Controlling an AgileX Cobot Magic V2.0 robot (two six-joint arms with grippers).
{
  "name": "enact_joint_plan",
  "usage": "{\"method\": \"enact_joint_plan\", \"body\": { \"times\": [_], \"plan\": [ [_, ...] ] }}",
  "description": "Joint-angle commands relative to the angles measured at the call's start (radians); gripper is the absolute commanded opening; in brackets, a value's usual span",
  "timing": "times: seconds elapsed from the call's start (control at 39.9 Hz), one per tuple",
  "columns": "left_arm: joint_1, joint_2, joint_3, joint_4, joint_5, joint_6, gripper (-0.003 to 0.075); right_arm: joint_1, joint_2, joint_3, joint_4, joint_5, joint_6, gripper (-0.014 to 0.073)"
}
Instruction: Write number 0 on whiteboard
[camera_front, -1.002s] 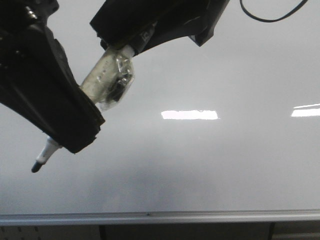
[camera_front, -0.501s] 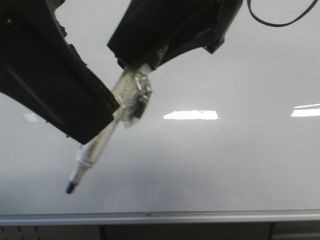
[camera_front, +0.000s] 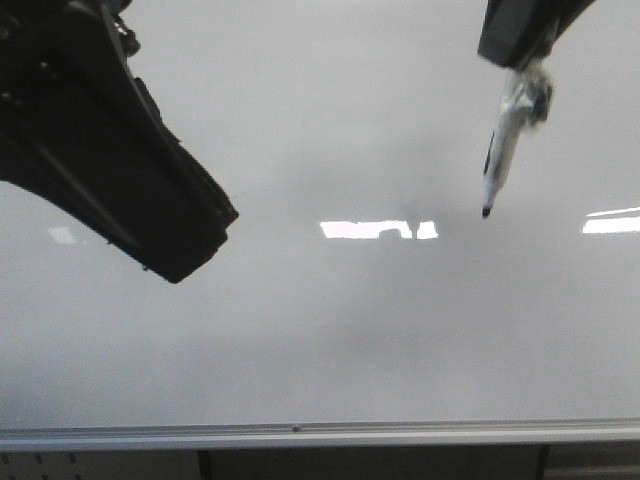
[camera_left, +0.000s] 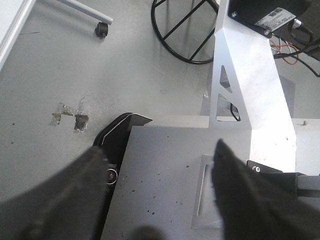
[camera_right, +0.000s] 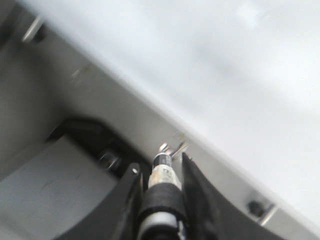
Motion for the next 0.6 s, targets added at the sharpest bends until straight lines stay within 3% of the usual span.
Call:
{"method": "enact_joint_plan", "body": {
  "times": [0.0, 0.18, 0.58],
  "plan": [
    [-0.009, -0.034, -0.029, -0.061, 0.013, 0.003, 0.0186, -0.005, -0.055, -0.082, -0.067, -0.041, 0.059, -0.0067],
    [-0.009, -0.034, -0.029, -0.061, 0.013, 0.003, -0.002, -0.006, -0.05, -0.156, -0.105, 0.002, 0.097, -0.0067],
    [-0.009, -0.034, -0.029, -0.061, 0.013, 0.003, -0.002, -0.006, 0.093, -0.37, -0.156, -0.03, 0.119, -0.0067]
  ]
}}
